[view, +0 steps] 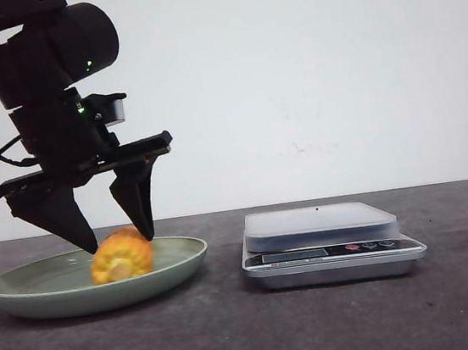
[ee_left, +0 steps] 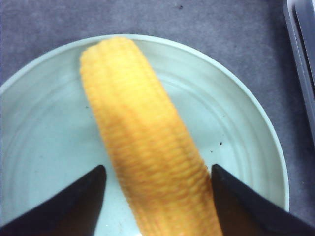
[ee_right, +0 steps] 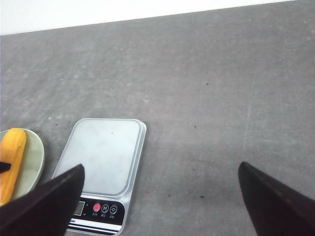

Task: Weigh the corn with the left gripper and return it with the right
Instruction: 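Lower the left gripper onto the yellow corn cob and close it, then lift the corn with the left gripper and place it on the scale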

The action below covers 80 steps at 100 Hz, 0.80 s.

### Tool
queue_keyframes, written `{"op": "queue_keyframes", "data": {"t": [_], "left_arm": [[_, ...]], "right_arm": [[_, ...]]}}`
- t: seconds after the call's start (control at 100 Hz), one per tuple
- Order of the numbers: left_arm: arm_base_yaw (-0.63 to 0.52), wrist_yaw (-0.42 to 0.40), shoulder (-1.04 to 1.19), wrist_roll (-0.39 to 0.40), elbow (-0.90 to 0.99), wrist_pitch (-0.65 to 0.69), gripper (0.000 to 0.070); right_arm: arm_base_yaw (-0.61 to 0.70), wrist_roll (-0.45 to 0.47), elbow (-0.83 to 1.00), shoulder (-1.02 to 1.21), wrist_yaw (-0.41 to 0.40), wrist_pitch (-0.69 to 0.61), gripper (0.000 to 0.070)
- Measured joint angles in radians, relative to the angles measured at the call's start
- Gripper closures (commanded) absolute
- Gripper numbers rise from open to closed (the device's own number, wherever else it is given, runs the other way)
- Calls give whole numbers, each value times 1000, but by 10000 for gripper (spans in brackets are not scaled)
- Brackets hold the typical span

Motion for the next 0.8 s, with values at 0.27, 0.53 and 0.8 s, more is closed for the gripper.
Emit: {"op": "queue_keyframes", "data": {"t": [0.27,0.53,0.8], "left_arm": [[-2,-1,0,0,0,-2,690],[-6,-2,-31,2,-1,-26,690],[-55,1,-267,23,-2,-61,689]], "right_arm": [[0,0,0,0,0,0,69],[0,-10,0,0,2,0,70],[0,-14,0,0,2,0,70]]}}
